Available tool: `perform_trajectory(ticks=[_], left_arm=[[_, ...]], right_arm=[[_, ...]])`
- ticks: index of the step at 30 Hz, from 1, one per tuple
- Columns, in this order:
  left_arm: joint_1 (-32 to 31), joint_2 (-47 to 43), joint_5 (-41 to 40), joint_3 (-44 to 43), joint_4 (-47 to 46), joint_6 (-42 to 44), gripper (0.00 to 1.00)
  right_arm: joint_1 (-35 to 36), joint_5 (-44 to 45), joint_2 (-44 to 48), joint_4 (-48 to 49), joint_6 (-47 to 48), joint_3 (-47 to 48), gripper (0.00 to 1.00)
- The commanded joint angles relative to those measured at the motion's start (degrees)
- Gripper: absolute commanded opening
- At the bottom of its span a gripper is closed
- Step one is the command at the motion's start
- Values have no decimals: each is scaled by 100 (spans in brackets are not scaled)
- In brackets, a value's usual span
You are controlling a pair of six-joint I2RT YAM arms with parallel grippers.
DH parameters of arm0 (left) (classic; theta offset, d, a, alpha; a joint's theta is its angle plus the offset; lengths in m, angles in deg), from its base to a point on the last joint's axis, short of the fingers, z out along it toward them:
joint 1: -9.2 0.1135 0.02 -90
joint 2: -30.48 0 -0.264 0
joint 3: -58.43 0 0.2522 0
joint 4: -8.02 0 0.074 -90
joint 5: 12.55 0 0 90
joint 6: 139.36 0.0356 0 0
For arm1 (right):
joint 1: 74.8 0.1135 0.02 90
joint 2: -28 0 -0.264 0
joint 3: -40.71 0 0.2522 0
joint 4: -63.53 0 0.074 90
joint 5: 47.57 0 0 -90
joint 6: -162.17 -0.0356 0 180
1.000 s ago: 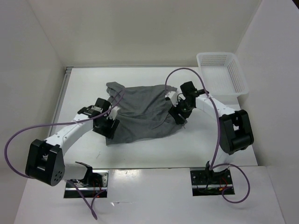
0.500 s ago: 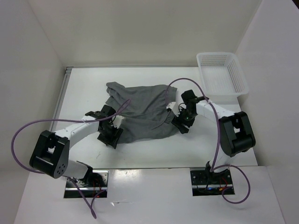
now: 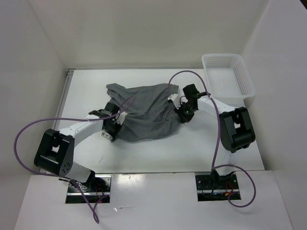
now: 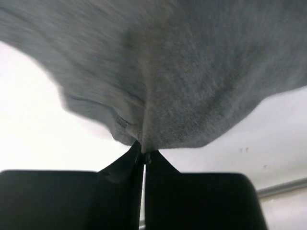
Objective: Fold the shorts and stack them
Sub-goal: Flatten the shorts out
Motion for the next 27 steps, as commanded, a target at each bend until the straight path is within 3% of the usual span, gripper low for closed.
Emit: perform_trajectory(ticks=[1, 4, 7, 12, 18, 24, 26, 27], left_arm=[[356, 111, -528, -1195, -591, 19, 0], [944, 190, -583, -2432, -373, 19, 0], [1008, -150, -635, -2736, 190, 19, 0], [902, -1109, -548, -1771, 1419, 19, 0], [902, -1963, -74, -628, 2422, 19, 0], [850, -2157, 330, -371, 2959, 19, 1], [797, -2157, 393, -433, 3030, 19, 21], [797, -2157, 445, -433, 3091, 19, 39]], right_arm=[[26, -624, -181, 25, 78, 1056, 0], [26, -844, -243, -439, 314, 2372, 0], [26, -844, -68, -1325, 1033, 2632, 0], [26, -669, 705, -2593, 2010, 1658, 0], [780, 16, 1541, -3570, 2714, -168, 0], [966, 149, 1550, -3720, 2916, -322, 0], [1045, 149, 1550, -3782, 2916, -321, 4], [1046, 201, 1550, -3843, 2916, -321, 24]])
